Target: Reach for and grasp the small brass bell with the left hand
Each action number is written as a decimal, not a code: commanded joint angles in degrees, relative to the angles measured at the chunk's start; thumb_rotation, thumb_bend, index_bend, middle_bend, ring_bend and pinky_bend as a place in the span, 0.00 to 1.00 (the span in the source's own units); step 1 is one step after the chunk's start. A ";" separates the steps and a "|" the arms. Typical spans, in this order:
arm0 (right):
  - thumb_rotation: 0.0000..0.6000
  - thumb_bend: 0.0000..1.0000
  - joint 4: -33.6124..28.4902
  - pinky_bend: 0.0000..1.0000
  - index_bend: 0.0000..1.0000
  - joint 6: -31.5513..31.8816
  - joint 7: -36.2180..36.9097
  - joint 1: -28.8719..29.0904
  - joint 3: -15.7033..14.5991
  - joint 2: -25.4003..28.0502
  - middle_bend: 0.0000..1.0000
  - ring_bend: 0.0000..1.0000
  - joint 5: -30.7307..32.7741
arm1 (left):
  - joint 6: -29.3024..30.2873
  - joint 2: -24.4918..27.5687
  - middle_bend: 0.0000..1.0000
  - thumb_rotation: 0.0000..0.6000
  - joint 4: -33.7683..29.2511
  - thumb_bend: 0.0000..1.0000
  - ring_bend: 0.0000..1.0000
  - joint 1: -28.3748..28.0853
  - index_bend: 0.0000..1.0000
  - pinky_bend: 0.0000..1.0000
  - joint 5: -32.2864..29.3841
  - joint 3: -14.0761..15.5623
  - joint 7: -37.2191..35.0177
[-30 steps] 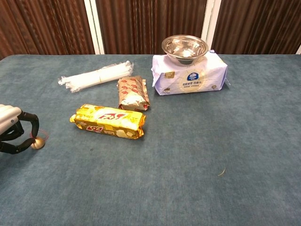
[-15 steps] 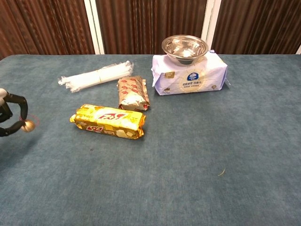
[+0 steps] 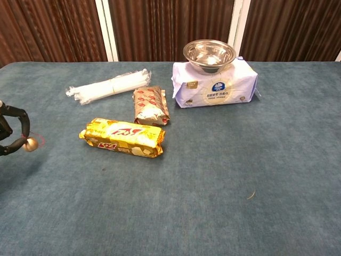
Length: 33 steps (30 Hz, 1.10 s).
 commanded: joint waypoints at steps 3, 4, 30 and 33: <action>1.00 0.36 0.13 0.00 0.00 -0.14 -0.11 0.04 -0.13 -0.06 0.00 0.00 -0.16 | -0.34 0.03 1.00 1.00 -1.17 0.42 1.00 0.14 0.86 1.00 2.27 1.26 2.64; 1.00 0.36 0.09 0.00 0.00 -0.14 -0.12 0.04 -0.11 -0.05 0.00 0.00 -0.11 | -0.21 -0.19 1.00 1.00 -0.83 0.42 1.00 0.05 0.86 1.00 2.02 0.89 2.88; 1.00 0.36 -0.11 0.00 0.00 0.87 -0.14 -0.48 0.02 -0.21 0.00 0.00 -0.14 | -2.38 -2.57 1.00 1.00 3.91 0.42 1.00 -0.27 0.37 1.00 2.29 2.80 4.45; 1.00 0.36 -0.14 0.00 0.00 1.20 0.11 -0.60 0.01 -0.09 0.00 0.00 -0.26 | -2.14 -2.22 1.00 1.00 3.10 0.42 1.00 -0.05 0.29 1.00 2.24 2.87 4.66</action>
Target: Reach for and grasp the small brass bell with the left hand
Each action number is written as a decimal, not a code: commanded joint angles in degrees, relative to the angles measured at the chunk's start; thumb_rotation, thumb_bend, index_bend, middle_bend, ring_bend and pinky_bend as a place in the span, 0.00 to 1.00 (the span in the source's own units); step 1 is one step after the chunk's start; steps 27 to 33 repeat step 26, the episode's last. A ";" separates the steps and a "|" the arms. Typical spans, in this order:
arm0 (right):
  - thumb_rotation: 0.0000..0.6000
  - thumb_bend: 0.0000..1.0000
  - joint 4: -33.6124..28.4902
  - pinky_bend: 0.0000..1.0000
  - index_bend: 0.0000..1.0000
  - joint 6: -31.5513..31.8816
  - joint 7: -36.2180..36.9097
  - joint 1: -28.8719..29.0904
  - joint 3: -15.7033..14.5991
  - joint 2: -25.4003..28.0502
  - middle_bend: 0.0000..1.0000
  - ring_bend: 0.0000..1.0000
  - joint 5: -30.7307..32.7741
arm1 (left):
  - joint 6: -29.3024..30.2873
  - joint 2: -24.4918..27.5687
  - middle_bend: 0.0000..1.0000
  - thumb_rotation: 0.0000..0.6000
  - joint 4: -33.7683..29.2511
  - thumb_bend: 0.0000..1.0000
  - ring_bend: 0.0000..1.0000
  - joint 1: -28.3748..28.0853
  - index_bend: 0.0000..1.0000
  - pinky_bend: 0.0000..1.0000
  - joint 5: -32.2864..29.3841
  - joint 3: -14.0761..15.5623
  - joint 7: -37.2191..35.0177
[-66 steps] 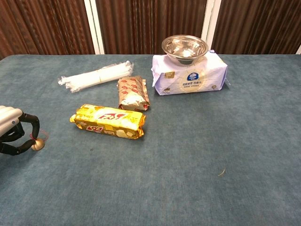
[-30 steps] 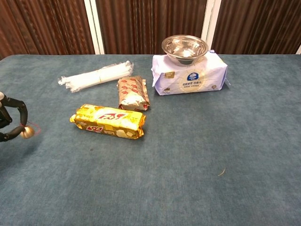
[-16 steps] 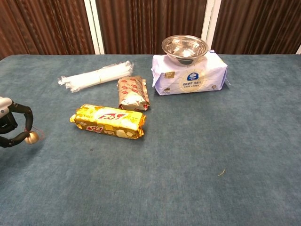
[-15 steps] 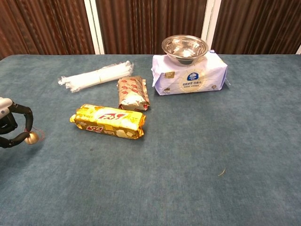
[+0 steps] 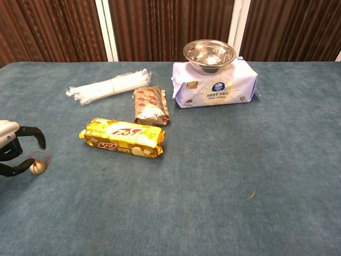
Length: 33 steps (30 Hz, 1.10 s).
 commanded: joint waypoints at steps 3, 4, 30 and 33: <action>1.00 0.36 -0.06 0.00 0.00 0.78 0.52 -0.28 0.11 0.21 0.00 0.00 -0.10 | 1.02 1.30 1.00 1.00 -2.39 0.42 1.00 0.77 0.18 1.00 -0.17 0.13 0.96; 1.00 0.36 -0.06 0.00 0.00 1.02 0.69 -0.38 0.13 0.27 0.00 0.00 -0.12 | 1.90 1.99 1.00 1.00 -3.53 0.42 1.00 1.17 0.14 1.00 0.03 0.16 0.97; 1.00 0.36 -0.93 0.00 0.00 3.06 3.09 -1.37 -0.10 3.24 0.00 0.00 -1.01 | 25.69 26.92 0.00 1.00 -23.12 0.41 0.00 21.06 0.00 0.01 11.57 12.63 -8.49; 1.00 0.36 -0.93 0.00 0.00 3.06 3.09 -1.37 -0.10 3.24 0.00 0.00 -1.01 | 25.69 26.92 0.00 1.00 -23.12 0.41 0.00 21.06 0.00 0.01 11.57 12.63 -8.49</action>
